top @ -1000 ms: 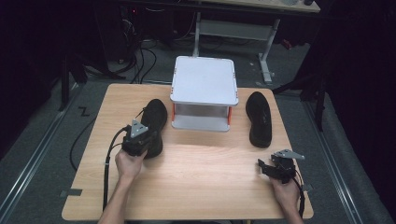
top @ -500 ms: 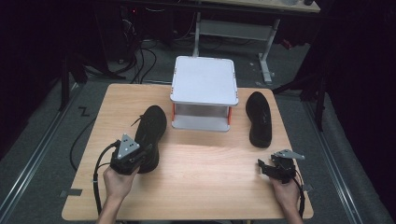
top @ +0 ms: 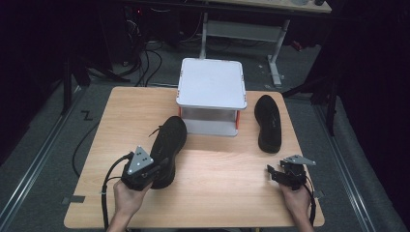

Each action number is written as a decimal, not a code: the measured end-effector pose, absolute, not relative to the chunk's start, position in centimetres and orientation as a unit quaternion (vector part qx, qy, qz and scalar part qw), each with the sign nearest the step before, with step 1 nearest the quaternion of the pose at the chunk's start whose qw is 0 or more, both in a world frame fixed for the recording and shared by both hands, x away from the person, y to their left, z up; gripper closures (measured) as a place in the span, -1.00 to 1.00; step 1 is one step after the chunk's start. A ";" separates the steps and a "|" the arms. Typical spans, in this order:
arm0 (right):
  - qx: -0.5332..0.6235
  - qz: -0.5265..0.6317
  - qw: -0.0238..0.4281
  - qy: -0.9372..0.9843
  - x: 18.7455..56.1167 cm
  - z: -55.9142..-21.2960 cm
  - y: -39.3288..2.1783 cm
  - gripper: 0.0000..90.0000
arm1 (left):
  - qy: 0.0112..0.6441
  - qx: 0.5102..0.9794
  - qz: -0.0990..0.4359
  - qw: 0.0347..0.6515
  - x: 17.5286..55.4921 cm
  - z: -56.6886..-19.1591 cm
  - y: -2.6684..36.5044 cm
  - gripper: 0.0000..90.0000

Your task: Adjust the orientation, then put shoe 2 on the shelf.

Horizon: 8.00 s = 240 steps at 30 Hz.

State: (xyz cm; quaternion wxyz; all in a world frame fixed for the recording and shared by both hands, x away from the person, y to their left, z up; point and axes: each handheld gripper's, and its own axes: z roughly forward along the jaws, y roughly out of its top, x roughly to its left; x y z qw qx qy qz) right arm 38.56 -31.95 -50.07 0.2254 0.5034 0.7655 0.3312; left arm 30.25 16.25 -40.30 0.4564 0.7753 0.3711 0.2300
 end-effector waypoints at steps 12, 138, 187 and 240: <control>0.498 0.336 0.228 0.766 38.4 -50.0 -31.8 0.26 | 0.349 0.788 0.231 0.452 33.6 -40.6 12.2 0.91; 0.396 0.433 0.256 0.769 52.5 -35.5 -18.4 0.94 | 0.487 0.718 0.257 0.425 49.6 -43.2 7.6 -0.04; 0.438 0.431 0.285 0.736 45.7 -39.6 -27.1 0.03 | 0.568 0.714 0.252 0.324 39.3 -50.6 19.4 -0.29; 0.496 0.306 0.217 0.783 51.9 -45.7 -27.9 0.89 | 0.576 0.708 0.254 0.320 39.5 -50.7 19.5 -0.30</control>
